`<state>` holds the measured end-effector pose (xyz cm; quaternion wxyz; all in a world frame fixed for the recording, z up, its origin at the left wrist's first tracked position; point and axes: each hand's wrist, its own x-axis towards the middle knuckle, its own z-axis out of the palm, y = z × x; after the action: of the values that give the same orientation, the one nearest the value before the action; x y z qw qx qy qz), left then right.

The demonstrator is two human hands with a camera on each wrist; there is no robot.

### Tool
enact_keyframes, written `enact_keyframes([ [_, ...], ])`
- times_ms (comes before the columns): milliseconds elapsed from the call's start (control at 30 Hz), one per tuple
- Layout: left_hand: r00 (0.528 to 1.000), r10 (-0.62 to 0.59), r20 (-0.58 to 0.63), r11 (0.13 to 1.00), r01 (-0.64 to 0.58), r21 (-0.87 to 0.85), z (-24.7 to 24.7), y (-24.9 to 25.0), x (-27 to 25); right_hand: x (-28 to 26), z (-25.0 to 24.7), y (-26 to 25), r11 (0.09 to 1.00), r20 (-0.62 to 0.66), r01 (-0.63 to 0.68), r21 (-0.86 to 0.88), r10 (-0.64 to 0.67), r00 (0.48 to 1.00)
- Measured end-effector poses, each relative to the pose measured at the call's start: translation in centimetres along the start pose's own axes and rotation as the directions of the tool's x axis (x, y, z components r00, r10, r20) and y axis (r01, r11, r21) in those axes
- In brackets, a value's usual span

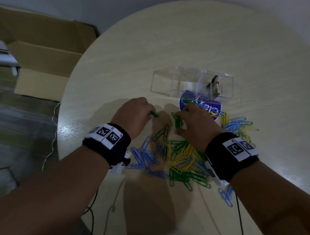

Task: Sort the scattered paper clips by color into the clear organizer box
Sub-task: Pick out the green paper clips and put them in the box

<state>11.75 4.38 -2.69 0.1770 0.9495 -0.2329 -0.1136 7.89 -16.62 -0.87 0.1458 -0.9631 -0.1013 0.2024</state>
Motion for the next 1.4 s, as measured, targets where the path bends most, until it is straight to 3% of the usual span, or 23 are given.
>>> enact_keyframes([
  [167, 0.995, -0.019, -0.098, 0.998, 0.025, 0.064, 0.0, -0.6, -1.2, -0.2, 1.4, -0.5, 0.982, -0.025, -0.072, 0.177, 0.077, 0.997],
  [333, 0.997, -0.043, -0.064, 0.990, 0.051, 0.133, 0.6, -0.4, -1.9, -0.7, 1.7, -0.8, 0.971, -0.053, -0.098, 0.220, 0.113, 0.992],
  [467, 0.973, -0.212, -0.088, 0.971, 0.200, -0.127, -0.5, 1.6, -0.9, -1.7, -0.3, 0.3, 0.940, -0.175, -0.126, 0.318, 0.188, 0.966],
  [600, 0.907, -0.378, -0.184, 0.828, 0.242, -0.506, -2.7, 4.9, 2.9, -0.8, -4.2, 2.0, 0.845, -0.335, -0.150, 0.513, 0.358, 0.872],
  [700, 0.895, -0.402, -0.191, 0.793, 0.236, -0.562, -3.0, 6.5, 5.9, 1.4, -6.2, 2.7, 0.815, -0.347, -0.169, 0.555, 0.411, 0.843],
  [833, 0.879, -0.450, -0.161, 0.736, 0.262, -0.624, -2.3, 6.6, 7.1, 2.8, -6.6, 2.5, 0.816, -0.298, -0.194, 0.545, 0.404, 0.865],
  [933, 0.866, -0.418, -0.273, 0.803, 0.212, -0.557, -2.4, 5.6, 5.3, 1.0, -5.9, 2.5, 0.831, -0.367, -0.154, 0.534, 0.392, 0.844],
  [1000, 0.892, -0.354, -0.281, 0.874, 0.208, -0.439, -2.3, 4.7, 2.9, -1.2, -4.5, 2.6, 0.849, -0.364, -0.140, 0.509, 0.359, 0.859],
  [1100, 0.971, -0.197, -0.133, 0.949, 0.155, -0.273, -0.9, 4.3, -2.7, -5.0, -1.0, 2.6, 0.925, -0.321, -0.092, 0.369, 0.220, 0.921],
  [1167, 0.996, -0.087, -0.014, 0.985, 0.083, -0.153, 0.7, 4.8, -6.7, -7.2, 1.7, 2.5, 0.987, -0.289, -0.007, 0.163, 0.055, 0.956],
  [1233, 0.995, -0.049, 0.089, 0.998, 0.052, -0.029, 2.2, 5.3, -10.0, -9.1, 4.0, 2.0, 0.999, -0.132, 0.028, 0.027, -0.024, 0.991],
  [1300, 0.989, -0.041, 0.145, 0.998, 0.033, 0.060, 3.2, 5.5, -12.3, -10.9, 5.4, 1.0, 1.000, 0.019, -0.003, -0.026, 0.004, 1.000],
  [1400, 0.984, -0.045, 0.170, 0.988, 0.018, 0.155, 3.7, 5.3, -14.6, -13.2, 6.7, 0.3, 0.998, 0.066, 0.009, -0.063, -0.005, 0.998],
])
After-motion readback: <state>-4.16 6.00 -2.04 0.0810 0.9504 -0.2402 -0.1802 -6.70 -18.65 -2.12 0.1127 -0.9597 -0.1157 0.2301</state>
